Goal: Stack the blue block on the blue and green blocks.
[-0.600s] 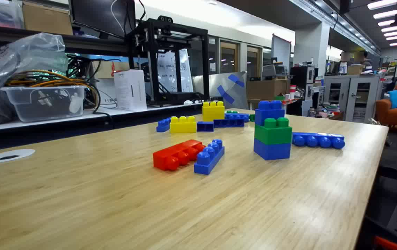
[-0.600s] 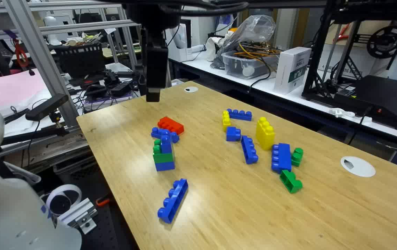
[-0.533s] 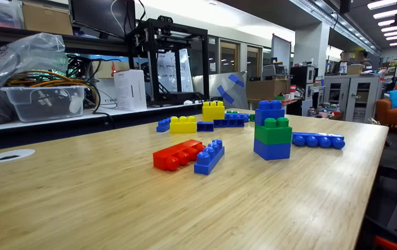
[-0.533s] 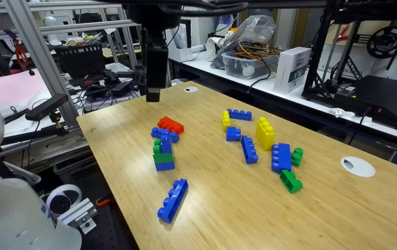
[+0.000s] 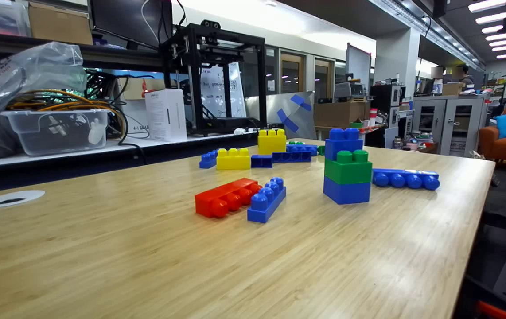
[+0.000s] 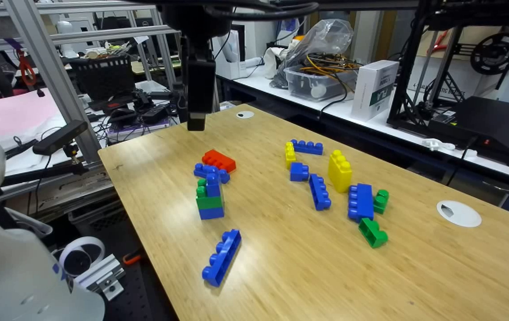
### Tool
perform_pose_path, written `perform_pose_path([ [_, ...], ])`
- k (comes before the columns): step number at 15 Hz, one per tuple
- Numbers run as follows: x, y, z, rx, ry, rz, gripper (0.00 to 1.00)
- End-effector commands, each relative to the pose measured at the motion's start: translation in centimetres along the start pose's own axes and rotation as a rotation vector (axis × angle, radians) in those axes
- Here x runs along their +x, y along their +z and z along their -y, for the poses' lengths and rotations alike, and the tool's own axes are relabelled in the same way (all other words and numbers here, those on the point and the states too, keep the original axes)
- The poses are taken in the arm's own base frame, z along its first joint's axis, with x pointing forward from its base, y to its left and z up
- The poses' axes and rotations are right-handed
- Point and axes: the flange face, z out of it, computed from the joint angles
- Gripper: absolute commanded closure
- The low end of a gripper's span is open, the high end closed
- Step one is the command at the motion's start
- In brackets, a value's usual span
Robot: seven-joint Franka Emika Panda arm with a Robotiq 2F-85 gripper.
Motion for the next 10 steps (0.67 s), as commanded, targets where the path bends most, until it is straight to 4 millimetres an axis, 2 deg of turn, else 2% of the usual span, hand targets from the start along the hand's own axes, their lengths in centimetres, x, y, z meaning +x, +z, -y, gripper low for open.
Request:
perform_pose_path([
  [1, 0.0, 0.0, 0.0, 0.000, 0.000, 0.001, 0.00],
  [6, 0.2, 0.3, 0.1, 0.004, -0.005, 0.006, 0.00],
  [10, 1.4, 3.3, 1.7, 0.001, 0.009, 0.043, 0.00],
])
